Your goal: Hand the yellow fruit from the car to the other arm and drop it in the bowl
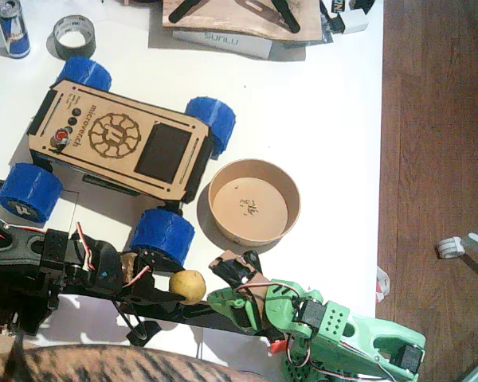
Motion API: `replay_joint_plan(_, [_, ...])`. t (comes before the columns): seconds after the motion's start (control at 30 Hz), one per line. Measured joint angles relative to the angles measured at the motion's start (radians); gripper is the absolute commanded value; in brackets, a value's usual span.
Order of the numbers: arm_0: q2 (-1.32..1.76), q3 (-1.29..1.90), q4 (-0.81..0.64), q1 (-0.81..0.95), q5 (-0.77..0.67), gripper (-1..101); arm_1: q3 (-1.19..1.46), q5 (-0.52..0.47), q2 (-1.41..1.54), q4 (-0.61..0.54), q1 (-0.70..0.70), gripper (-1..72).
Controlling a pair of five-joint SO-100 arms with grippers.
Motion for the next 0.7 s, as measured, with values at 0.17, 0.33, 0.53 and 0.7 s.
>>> replay_joint_plan(0.17, [0.000,0.000,0.000,0.000,0.000,0,0.000,0.000,0.006,0.000,0.000,14.7])
replay_joint_plan(0.33, [0.000,0.000,0.000,0.000,0.000,0,-0.009,0.000,0.018,0.000,0.000,28.4])
replay_joint_plan(0.53, [0.000,0.000,0.000,0.000,0.000,0,-0.029,0.000,0.054,0.052,0.025,34.4])
replay_joint_plan(0.7, [0.000,0.000,0.000,0.000,0.000,0,-0.037,0.000,0.061,0.091,0.064,36.8])
